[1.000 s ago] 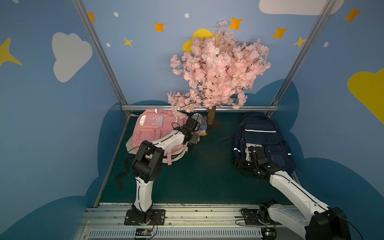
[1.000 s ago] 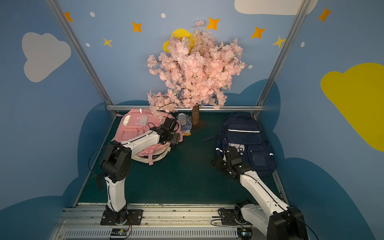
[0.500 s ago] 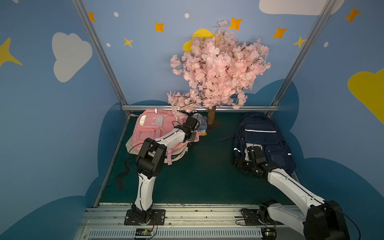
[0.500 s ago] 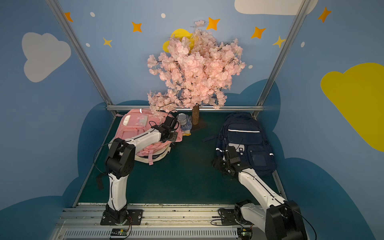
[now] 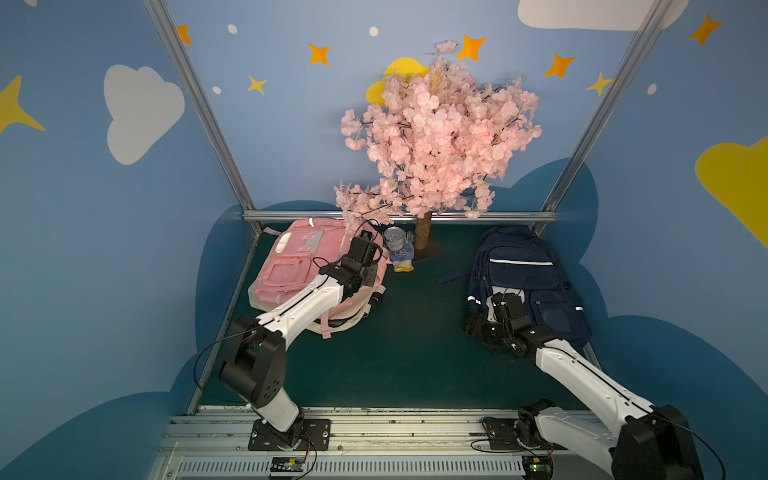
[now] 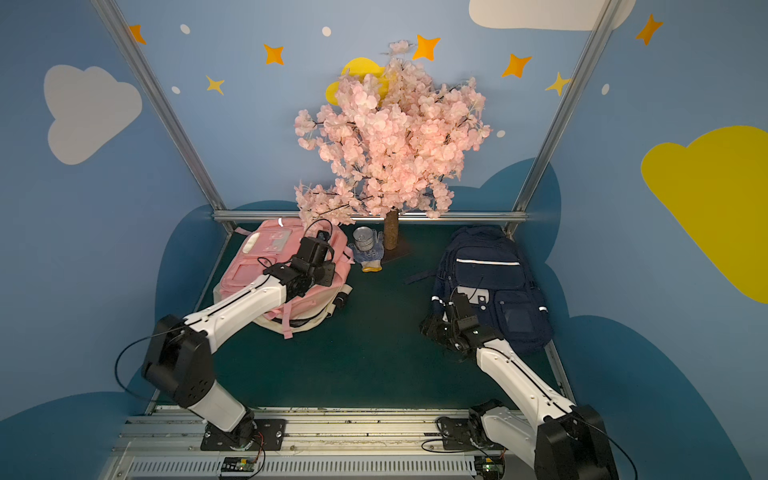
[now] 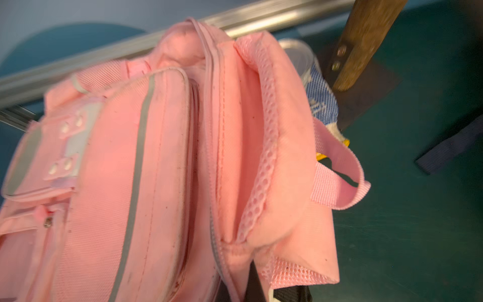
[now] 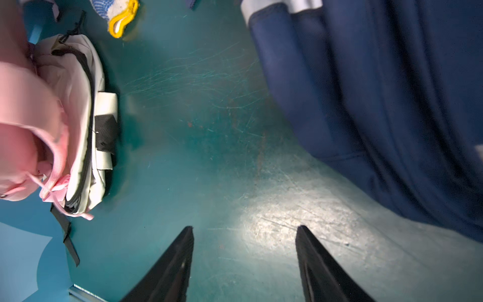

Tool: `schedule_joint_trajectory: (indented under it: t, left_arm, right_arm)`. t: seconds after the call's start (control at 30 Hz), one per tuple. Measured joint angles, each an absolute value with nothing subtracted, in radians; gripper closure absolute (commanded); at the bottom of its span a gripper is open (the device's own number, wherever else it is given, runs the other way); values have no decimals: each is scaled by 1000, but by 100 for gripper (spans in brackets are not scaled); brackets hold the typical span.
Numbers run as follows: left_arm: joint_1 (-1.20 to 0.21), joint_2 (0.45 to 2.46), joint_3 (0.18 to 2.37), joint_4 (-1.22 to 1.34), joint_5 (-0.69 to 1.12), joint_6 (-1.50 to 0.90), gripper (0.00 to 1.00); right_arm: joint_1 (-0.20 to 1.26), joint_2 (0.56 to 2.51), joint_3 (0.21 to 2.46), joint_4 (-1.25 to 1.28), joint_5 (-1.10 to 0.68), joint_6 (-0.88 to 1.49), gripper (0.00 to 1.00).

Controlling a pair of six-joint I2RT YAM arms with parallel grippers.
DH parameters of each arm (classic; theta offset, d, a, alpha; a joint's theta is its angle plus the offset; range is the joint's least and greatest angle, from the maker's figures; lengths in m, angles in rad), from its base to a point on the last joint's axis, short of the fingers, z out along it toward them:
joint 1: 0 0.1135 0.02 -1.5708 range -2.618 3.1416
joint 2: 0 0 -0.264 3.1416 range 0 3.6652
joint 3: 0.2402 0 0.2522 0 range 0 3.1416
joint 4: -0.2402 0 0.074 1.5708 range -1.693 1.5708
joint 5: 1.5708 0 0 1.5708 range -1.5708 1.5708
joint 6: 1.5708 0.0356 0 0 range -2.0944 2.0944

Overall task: Zip up the backpack
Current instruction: Move the backpack to the center of the board.

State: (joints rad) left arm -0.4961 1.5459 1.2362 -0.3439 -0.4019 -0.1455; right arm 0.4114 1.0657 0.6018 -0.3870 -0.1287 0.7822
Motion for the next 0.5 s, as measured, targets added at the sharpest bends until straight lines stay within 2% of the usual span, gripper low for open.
schedule_joint_trajectory:
  t: [0.13, 0.27, 0.4, 0.5]
  left_arm:
    - [-560, 1343, 1167, -349, -458, -137, 97]
    - [-701, 1169, 1096, -384, -520, -126, 97]
    - [-772, 1083, 1021, -410, -496, -141, 97]
    - [-786, 1068, 924, -391, -437, -165, 89]
  right_arm:
    - [447, 1066, 635, -389, -110, 786, 36]
    - [488, 1090, 690, -397, -91, 785, 36]
    - [525, 1127, 724, -395, -78, 785, 36]
    - [551, 1158, 738, -393, -67, 784, 36]
